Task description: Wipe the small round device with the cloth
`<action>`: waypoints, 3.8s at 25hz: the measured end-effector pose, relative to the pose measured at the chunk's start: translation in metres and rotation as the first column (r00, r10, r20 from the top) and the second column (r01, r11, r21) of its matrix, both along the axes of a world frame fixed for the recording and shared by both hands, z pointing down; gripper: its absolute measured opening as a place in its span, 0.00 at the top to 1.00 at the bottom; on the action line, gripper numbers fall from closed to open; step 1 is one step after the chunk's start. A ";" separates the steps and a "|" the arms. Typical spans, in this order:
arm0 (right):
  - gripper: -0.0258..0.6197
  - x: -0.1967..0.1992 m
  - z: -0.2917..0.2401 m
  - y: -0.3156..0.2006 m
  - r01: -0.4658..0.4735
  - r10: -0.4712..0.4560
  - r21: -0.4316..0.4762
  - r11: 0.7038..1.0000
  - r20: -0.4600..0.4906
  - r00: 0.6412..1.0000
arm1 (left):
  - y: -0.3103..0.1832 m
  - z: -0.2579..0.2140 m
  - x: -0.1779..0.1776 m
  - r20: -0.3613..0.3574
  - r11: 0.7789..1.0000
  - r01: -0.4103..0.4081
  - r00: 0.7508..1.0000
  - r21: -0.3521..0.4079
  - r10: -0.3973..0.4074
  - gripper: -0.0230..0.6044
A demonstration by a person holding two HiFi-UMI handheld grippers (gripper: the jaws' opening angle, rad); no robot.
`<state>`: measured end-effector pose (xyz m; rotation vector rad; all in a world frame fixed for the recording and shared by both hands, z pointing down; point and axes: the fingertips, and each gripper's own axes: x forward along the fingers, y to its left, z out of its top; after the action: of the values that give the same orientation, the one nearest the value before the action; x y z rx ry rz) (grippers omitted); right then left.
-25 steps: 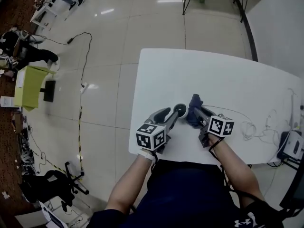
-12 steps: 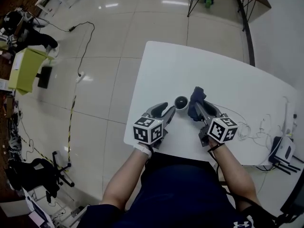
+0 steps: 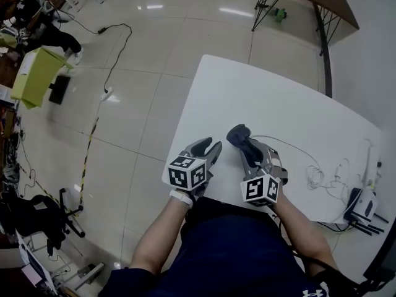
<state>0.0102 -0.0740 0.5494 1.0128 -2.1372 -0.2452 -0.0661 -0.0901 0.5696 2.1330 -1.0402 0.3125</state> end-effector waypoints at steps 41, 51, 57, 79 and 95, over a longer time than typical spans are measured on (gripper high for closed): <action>0.80 0.013 -0.006 -0.001 0.256 -0.245 0.106 0.961 -0.104 0.964 | -0.002 0.002 -0.003 -0.018 1.000 0.005 1.000 -0.027 -0.005 0.75; 0.80 0.007 0.051 0.036 0.465 -0.423 0.069 0.882 -0.318 0.849 | 0.008 0.010 -0.005 -0.006 0.998 0.024 1.000 -0.058 -0.024 0.75; 0.80 0.007 0.089 0.039 0.550 -0.507 -0.015 0.835 -0.408 0.759 | 0.007 0.014 -0.003 -0.004 0.997 0.037 0.999 -0.069 -0.038 0.75; 0.80 0.021 -0.021 -0.001 0.083 -0.076 -0.045 0.996 0.134 0.988 | 0.002 0.001 0.004 0.028 1.000 -0.008 1.000 -0.010 0.008 0.75; 0.80 -0.010 0.002 -0.002 -0.009 0.004 -0.147 0.989 -0.034 0.999 | -0.004 0.005 0.000 -0.067 0.999 -0.010 0.998 -0.035 0.008 0.75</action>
<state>0.0000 -0.0760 0.5518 0.9241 -2.0875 -0.0986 -0.0656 -0.0938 0.5749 2.1031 -0.9804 0.2606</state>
